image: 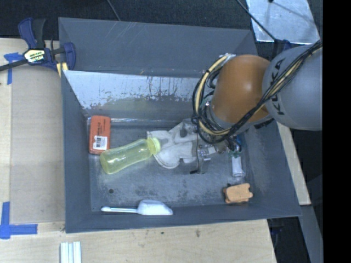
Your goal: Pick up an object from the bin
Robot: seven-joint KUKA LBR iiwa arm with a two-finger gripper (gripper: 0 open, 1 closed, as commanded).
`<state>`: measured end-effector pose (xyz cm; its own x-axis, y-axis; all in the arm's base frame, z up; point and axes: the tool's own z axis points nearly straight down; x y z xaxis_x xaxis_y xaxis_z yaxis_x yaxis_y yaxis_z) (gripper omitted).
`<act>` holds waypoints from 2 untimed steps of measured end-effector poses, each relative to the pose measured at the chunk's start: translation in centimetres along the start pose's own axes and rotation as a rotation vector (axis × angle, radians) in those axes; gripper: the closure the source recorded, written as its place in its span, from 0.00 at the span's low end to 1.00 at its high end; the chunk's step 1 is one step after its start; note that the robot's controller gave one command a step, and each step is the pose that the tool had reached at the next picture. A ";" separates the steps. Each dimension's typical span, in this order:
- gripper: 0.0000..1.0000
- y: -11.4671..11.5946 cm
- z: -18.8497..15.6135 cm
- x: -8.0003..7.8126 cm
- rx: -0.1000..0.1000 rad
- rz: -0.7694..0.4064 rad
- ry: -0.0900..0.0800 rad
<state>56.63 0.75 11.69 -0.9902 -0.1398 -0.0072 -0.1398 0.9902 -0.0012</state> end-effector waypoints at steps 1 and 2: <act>1.00 2.1 3.8 -4.1 0.000 0.000 0.000; 1.00 2.1 3.8 -4.1 0.000 0.000 0.000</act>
Offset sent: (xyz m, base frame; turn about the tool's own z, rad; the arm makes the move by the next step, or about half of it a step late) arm 0.0000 0.0000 0.0000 0.0000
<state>60.47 3.39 7.92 -0.9901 -0.1401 -0.0073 -0.1401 0.9901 -0.0009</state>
